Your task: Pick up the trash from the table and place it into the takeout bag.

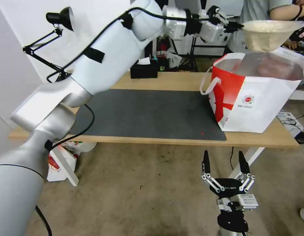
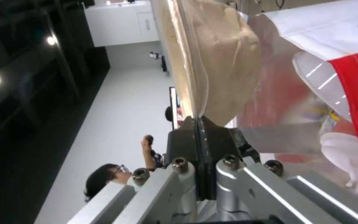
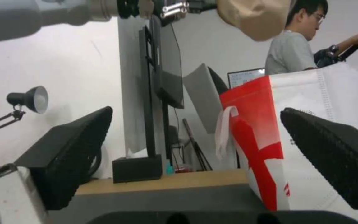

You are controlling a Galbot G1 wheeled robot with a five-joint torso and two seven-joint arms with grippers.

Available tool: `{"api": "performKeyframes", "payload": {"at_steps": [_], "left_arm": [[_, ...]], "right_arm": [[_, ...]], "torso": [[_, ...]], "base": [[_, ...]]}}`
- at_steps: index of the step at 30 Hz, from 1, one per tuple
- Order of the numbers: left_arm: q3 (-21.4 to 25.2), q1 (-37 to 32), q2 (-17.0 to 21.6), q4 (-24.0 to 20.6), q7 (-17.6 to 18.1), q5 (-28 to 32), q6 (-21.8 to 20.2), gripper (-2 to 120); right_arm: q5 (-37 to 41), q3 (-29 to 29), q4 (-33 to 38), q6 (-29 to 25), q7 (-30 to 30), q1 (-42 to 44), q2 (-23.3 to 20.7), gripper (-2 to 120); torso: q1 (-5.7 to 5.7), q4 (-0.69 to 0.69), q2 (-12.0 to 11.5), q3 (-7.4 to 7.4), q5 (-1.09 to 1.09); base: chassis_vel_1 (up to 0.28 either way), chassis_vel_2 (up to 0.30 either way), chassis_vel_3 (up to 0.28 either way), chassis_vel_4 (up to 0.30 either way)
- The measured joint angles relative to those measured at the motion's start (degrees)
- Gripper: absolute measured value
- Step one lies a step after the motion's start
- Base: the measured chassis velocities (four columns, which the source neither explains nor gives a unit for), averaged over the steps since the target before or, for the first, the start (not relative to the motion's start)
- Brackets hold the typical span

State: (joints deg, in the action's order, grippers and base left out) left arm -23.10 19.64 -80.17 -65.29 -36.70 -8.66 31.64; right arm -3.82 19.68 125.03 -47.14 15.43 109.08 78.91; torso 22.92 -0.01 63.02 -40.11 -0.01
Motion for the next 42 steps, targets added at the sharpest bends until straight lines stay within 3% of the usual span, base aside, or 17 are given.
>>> {"api": "performKeyframes", "payload": {"at_steps": [12,27,34,42], "left_arm": [[4.22,-2.95,-3.67,5.88,0.3,-9.35,3.88,0],[5.06,-4.1,-5.28,9.0,3.11,-11.67,5.15,0],[4.85,-4.29,-7.45,9.93,3.88,-11.7,5.12,28],[4.21,-4.53,-8.99,10.97,4.57,-11.71,5.13,47]], "right_arm": [[0.0,0.0,0.0,0.0,0.0,0.0,0.0,100],[0.0,0.0,0.0,0.0,0.0,0.0,0.0,100],[0.0,0.0,0.0,0.0,0.0,0.0,0.0,100],[0.0,0.0,0.0,0.0,0.0,0.0,0.0,100]], "torso": [[0.0,0.01,0.0,0.0,0.01],[0.0,0.0,0.0,0.0,0.01],[0.0,0.02,0.0,0.0,0.01],[0.0,0.02,0.0,0.0,0.01]], "base": [[0.0,0.0,0.0,0.0],[0.0,0.0,0.0,0.0],[0.0,0.0,0.0,0.0],[0.0,0.0,0.0,0.0]]}}
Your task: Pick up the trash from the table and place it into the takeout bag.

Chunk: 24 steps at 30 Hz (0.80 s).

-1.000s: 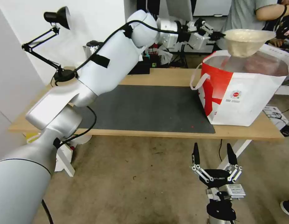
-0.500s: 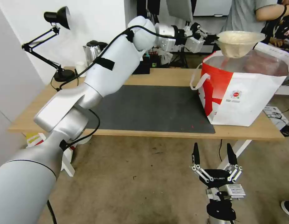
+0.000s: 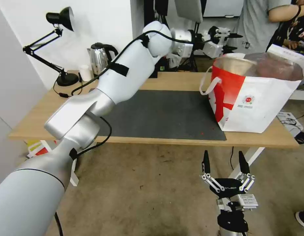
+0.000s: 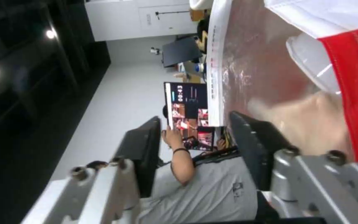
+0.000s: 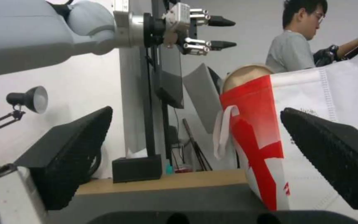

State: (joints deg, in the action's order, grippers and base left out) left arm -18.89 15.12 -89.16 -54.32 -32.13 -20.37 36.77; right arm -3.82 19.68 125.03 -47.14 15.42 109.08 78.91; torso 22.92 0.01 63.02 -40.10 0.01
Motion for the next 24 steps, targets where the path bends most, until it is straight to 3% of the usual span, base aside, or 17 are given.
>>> {"api": "performKeyframes", "payload": {"at_steps": [12,17,24], "left_arm": [[-1.33,1.4,1.87,-1.33,0.85,1.58,-0.25,94],[-2.03,1.89,3.43,-3.08,0.77,3.32,-0.74,99],[-2.86,3.55,10.33,-7.11,-0.64,11.49,-4.52,100]], "right_arm": [[0.0,0.0,0.0,0.0,0.0,0.0,0.0,100],[0.0,0.0,0.0,0.0,0.0,0.0,0.0,100],[0.0,0.0,0.0,0.0,0.0,0.0,0.0,100]], "torso": [[0.0,-0.01,0.0,0.0,-0.01],[0.0,0.01,0.0,0.0,-0.01],[0.0,-0.02,0.0,0.0,-0.02]], "base": [[0.0,0.0,0.0,0.0],[0.0,0.0,0.0,0.0],[0.0,0.0,0.0,0.0]]}}
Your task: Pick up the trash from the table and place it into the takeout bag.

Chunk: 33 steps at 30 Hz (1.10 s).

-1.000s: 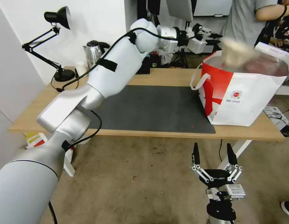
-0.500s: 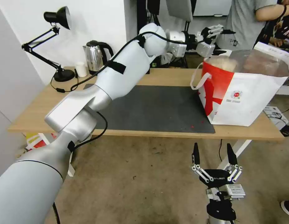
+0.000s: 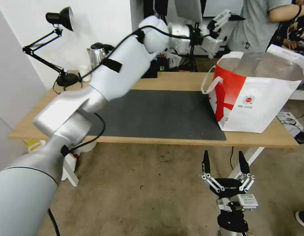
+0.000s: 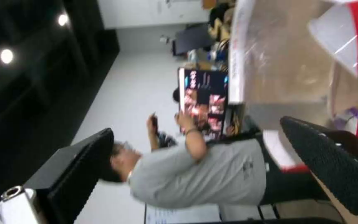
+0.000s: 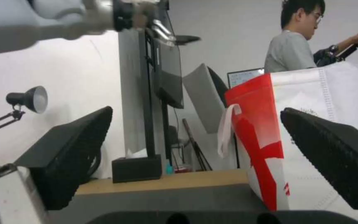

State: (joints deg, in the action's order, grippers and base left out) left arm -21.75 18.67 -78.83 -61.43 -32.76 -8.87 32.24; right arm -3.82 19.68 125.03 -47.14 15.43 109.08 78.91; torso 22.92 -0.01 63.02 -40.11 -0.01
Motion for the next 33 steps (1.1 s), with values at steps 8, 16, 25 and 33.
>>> {"api": "performKeyframes", "payload": {"at_steps": [8,16,25,33], "left_arm": [[-1.08,-0.52,11.83,-8.5,1.76,13.78,-8.11,100],[0.61,-3.79,23.87,-19.38,6.2,22.2,-15.28,100],[8.88,-14.45,34.62,-31.51,13.01,29.63,-22.05,100],[21.91,-30.9,41.04,-42.09,20.41,34.85,-25.68,100]], "right_arm": [[0.0,0.0,0.0,0.0,0.0,0.0,-0.01,100],[0.0,0.0,0.0,0.0,-0.01,0.0,-0.01,100],[0.0,0.0,0.0,0.0,0.0,0.0,0.0,100],[0.0,-0.01,0.0,0.0,0.0,0.0,0.0,100]], "torso": [[-0.01,-0.01,0.0,0.0,-0.02],[-0.01,-0.02,0.0,0.0,-0.02],[-0.01,0.0,0.0,0.0,0.0],[-0.01,0.01,0.0,0.0,-0.02]], "base": [[0.0,0.0,0.0,0.0],[0.0,0.0,0.0,0.0],[0.0,0.0,0.0,0.0],[0.0,0.0,0.0,0.0]]}}
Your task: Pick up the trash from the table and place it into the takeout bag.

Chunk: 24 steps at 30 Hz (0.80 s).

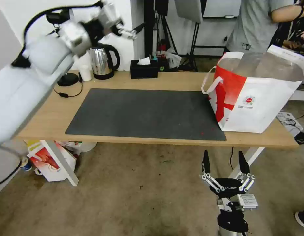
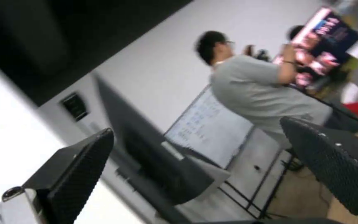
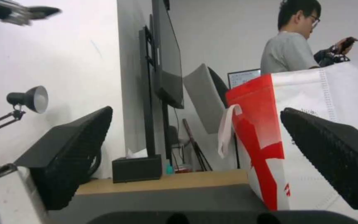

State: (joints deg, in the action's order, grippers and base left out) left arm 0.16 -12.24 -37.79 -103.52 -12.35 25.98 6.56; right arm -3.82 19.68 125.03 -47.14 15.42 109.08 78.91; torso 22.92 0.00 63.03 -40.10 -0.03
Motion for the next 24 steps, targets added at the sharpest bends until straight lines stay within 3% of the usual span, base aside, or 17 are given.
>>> {"api": "performKeyframes", "payload": {"at_steps": [1,4,5,7,8,9,10,11,12,13,15,17,18,24], "left_arm": [[4.67,-5.36,1.62,-2.93,3.17,0.93,-0.47,100],[7.75,-10.02,2.51,-5.17,6.1,1.46,-0.6,100],[12.15,-16.34,2.89,-7.86,9.6,2.23,-0.95,100],[16.84,-22.54,2.6,-10.2,11.86,2.97,-1.48,100],[21.84,-28.57,1.67,-12.42,13.4,3.16,-1.79,100],[21.84,-28.57,1.67,-12.42,13.4,3.16,-1.79,100],[26.46,-34.3,0.36,-14.31,14.22,3.17,-1.81,100],[26.76,-34.67,0.27,-14.41,14.26,3.17,-1.81,100],[31.7,-40.82,-1.36,-16.27,14.48,2.94,-1.63,100],[31.7,-40.82,-1.36,-16.27,14.48,2.94,-1.63,100],[37.14,-47.58,-3.72,-18.76,14.35,2.06,-0.5,100],[38.38,-49.05,-4.36,-19.43,14.28,1.89,-0.24,100],[42.14,-53.4,-6.85,-21.96,14.1,1.34,0.55,100],[46.57,-60.84,-13.92,-27.94,13.96,-0.53,1.79,100]], "right_arm": [[0.0,0.0,0.0,0.0,0.0,0.0,0.01,100],[0.0,0.0,0.0,0.0,0.0,0.0,-0.01,100],[0.0,0.0,0.0,0.0,0.01,0.0,0.01,100],[0.0,0.0,0.0,0.0,0.0,0.0,0.0,100],[0.0,0.01,0.0,0.0,0.0,0.0,-0.01,100],[0.0,0.01,0.0,0.0,0.0,0.0,-0.01,100],[0.0,0.0,0.0,0.0,0.0,0.0,0.01,100],[0.0,0.0,0.0,0.0,0.01,0.0,0.01,100],[0.0,0.0,0.0,0.0,0.0,0.0,0.0,100],[0.0,0.0,0.0,0.0,0.0,0.0,0.0,100],[0.0,0.0,0.0,0.0,0.0,0.0,0.0,100],[0.0,0.0,0.0,0.0,0.01,0.0,0.01,100],[0.0,0.01,0.0,0.0,0.01,0.0,0.0,100],[0.0,0.0,0.0,0.0,0.01,0.0,0.0,100]], "torso": [[-0.01,-0.01,0.0,0.01,0.04],[-0.01,-0.01,0.01,0.01,0.02],[-0.01,0.01,0.01,0.0,0.02],[-0.01,0.01,0.01,0.0,0.02],[-0.01,0.0,0.01,0.0,0.02],[-0.01,0.0,0.01,0.0,0.02],[-0.01,0.0,0.01,0.01,0.04],[-0.02,0.0,0.01,0.01,0.03],[-0.01,0.0,0.01,0.0,0.0],[-0.01,0.0,0.01,0.0,0.0],[-0.01,0.0,0.01,0.0,0.03],[-0.01,0.0,0.01,0.0,0.02],[-0.01,0.01,0.01,0.01,0.04],[-0.01,0.01,0.01,0.01,0.03]], "base": [[0.0,0.0,0.0,0.0],[0.0,0.0,0.0,0.0],[0.0,0.0,0.0,0.0],[0.0,0.0,0.0,0.0],[0.0,0.0,0.0,0.0],[0.0,0.0,0.0,0.0],[0.0,0.0,0.0,0.0],[0.0,0.0,0.0,0.0],[0.0,0.0,0.0,0.0],[0.0,0.0,0.0,0.0],[0.0,0.0,0.0,0.0],[0.0,0.0,0.0,0.0],[0.0,0.0,0.0,0.0],[0.0,0.0,0.0,0.0]]}}
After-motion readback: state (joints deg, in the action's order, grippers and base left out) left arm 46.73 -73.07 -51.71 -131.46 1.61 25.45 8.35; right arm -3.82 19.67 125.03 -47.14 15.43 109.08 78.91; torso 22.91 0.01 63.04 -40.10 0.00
